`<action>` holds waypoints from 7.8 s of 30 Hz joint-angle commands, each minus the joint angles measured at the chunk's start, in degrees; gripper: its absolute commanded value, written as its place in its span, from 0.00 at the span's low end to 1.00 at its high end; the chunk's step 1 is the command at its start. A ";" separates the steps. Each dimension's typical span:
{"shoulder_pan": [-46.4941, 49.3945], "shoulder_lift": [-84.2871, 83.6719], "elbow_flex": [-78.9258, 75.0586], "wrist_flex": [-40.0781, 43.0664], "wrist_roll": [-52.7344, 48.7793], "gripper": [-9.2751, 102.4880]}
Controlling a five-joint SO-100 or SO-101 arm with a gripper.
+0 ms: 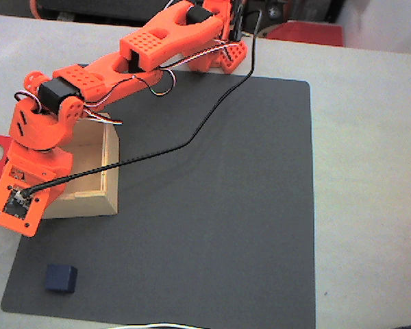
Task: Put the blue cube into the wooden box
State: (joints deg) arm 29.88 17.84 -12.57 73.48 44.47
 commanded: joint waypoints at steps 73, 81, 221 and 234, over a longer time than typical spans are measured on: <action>-7.82 -9.40 -0.79 -20.04 18.90 0.27; -8.26 -5.27 -0.70 -7.65 18.37 0.28; -6.06 -19.95 -0.97 -33.57 42.89 0.08; -7.38 -15.21 -0.97 -26.72 36.56 0.42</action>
State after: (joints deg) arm 23.12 -0.79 -12.48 45.26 81.56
